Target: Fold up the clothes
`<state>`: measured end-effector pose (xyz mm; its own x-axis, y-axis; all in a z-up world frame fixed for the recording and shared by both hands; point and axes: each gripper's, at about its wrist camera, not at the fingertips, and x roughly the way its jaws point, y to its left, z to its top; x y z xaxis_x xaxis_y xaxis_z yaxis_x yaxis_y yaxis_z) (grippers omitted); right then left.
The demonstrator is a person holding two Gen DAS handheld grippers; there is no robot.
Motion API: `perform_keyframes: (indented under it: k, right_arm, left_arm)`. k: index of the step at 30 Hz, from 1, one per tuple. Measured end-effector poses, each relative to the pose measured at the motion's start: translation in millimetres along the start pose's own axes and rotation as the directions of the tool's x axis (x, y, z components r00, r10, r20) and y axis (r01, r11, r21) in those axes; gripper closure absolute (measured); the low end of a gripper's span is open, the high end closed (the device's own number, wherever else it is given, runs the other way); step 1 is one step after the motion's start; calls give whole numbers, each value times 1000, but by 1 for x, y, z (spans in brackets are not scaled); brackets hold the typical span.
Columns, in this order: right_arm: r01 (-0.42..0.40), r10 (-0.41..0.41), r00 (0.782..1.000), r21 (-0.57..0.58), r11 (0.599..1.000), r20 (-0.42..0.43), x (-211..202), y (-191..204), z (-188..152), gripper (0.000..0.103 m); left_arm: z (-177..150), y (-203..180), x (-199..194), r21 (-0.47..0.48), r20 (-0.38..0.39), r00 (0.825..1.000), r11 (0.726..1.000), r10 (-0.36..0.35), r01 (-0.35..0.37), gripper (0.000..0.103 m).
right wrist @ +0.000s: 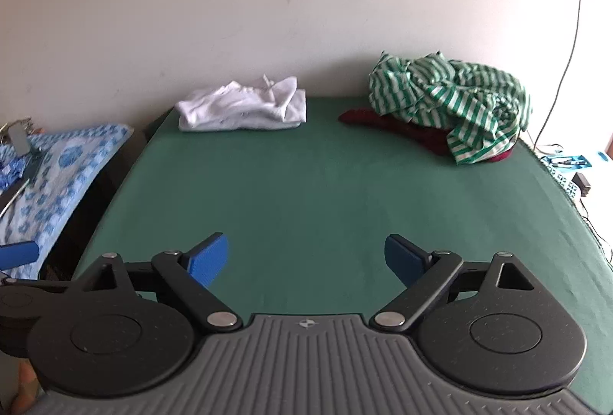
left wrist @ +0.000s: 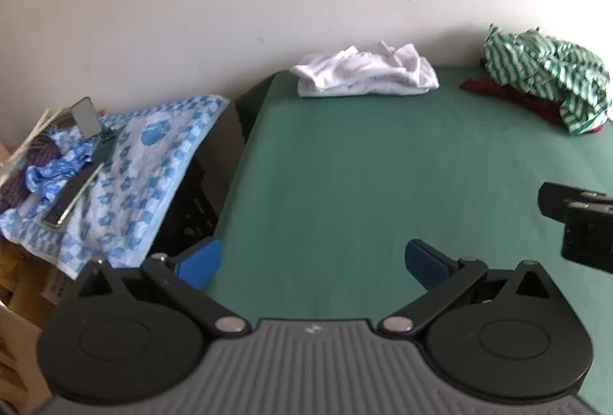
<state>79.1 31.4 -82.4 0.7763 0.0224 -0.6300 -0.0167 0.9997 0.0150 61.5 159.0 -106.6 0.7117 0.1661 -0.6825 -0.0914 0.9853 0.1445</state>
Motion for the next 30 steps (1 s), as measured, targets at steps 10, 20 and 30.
perform_keyframes:
  k: [10, 20, 30]
  right_arm:
    - [-24, 25, 999, 14, 1000, -21, -2, -5, 0, 12]
    - [-19, 19, 999, 19, 1000, -32, -8, -7, -7, 12]
    - [-29, 30, 998, 14, 999, -48, -8, 0, -14, 12]
  left_arm:
    - [-3, -12, -8, 24, -18, 999, 999, 26, -26, 1]
    - [-5, -14, -11, 24, -35, 999, 999, 22, -21, 0]
    - [-12, -15, -11, 39, -41, 999, 999, -16, 17, 0]
